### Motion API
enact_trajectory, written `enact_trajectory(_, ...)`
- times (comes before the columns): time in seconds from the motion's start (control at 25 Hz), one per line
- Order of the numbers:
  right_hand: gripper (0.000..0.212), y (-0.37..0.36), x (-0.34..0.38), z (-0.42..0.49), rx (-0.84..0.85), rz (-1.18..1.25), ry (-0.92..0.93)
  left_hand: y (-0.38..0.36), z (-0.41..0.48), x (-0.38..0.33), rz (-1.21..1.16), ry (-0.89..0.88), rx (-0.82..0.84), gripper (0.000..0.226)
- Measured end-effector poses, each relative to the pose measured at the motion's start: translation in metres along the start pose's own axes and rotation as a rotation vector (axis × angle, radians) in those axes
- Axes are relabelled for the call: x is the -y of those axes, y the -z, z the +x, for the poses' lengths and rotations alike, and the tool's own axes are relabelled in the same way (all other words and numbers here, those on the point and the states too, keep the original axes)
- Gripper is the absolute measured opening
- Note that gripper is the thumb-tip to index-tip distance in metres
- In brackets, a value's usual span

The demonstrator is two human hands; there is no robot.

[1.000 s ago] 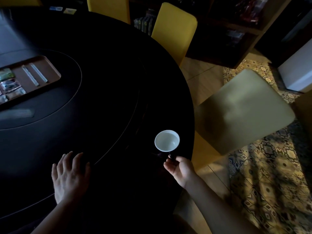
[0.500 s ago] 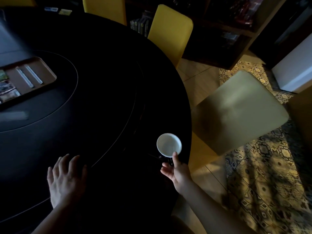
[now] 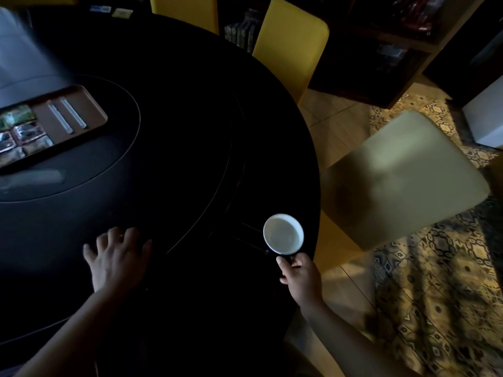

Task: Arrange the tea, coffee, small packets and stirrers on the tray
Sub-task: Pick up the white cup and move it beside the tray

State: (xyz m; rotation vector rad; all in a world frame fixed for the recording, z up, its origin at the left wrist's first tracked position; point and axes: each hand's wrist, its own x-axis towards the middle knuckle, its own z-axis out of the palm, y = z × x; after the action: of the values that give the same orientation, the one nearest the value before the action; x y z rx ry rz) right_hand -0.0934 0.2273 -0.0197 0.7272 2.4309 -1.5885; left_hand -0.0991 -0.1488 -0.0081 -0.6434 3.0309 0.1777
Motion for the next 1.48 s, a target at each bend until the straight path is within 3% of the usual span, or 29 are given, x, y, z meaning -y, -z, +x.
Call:
enact_trajectory(0.16,0.025,-0.006,0.007,0.013,-0.044,-0.038,0.067,0.003,0.025,0.001,-0.042,0.028,-0.003,0.039)
enact_trajectory(0.32,0.022,-0.013,0.036,0.023,-0.067,0.095,0.051,0.006,0.045,0.009,-0.082,0.086,-0.005,0.042)
enact_trajectory(0.6,0.022,-0.039,0.097,0.028,0.064,0.138,0.214,0.0,0.102,0.033,-0.106,0.182,-0.03,0.043)
enact_trajectory(1.0,0.019,-0.157,0.193,0.079,0.257,0.041,0.433,-0.022,0.118,0.039,-0.147,0.272,-0.073,0.062)
enact_trajectory(1.48,0.022,-0.3,0.3,0.167,0.305,-0.076,0.488,-0.024,0.118,0.044,-0.331,0.42,-0.271,0.046)
